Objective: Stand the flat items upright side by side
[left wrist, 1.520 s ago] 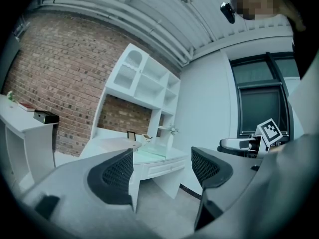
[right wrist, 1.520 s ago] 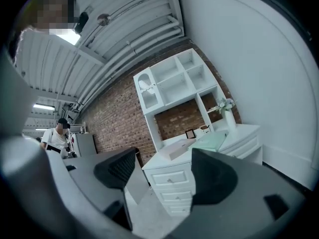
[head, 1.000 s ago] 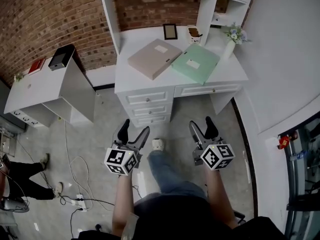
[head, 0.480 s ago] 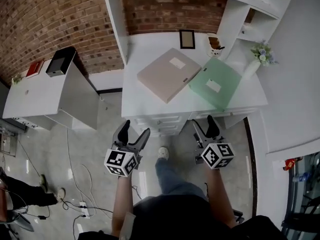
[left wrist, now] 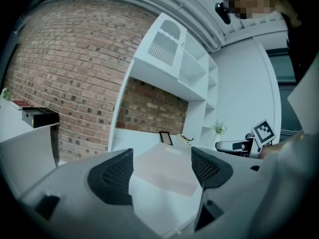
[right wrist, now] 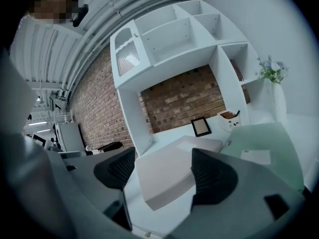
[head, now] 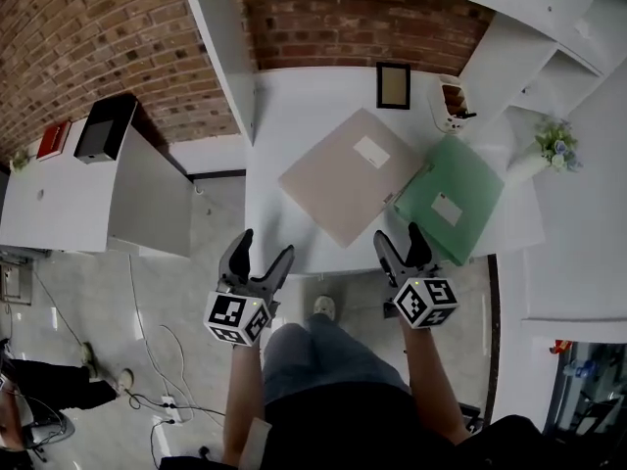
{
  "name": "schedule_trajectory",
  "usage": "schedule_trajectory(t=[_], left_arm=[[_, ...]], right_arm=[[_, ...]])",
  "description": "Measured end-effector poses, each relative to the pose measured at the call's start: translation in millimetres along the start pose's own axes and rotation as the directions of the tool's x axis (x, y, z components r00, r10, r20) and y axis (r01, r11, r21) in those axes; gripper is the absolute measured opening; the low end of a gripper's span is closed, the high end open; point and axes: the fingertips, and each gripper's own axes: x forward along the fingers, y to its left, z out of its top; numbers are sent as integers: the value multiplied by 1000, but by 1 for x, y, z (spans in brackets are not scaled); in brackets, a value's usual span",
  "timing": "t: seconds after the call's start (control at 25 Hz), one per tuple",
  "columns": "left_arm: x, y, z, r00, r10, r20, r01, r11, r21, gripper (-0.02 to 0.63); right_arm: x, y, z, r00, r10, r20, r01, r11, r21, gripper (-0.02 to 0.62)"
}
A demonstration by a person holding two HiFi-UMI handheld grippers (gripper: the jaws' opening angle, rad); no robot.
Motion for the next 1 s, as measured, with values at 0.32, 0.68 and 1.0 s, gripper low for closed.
schedule_trajectory(t=[0.32,0.68,1.0], left_arm=[[32,19,0,998,-30,-50,30,1000,-2,334],[121,28,31,971,-174,-163,194,974,119,334],[210,35,5,864,-281,-418,361,924,126,334]], right_arm=[[29,-16,-7,998,-63,-27,65,997,49,336],[42,-36,32,981,-188,44,185,980,74,336],[56,-57,15,941,-338,-16,337,932,135,336]])
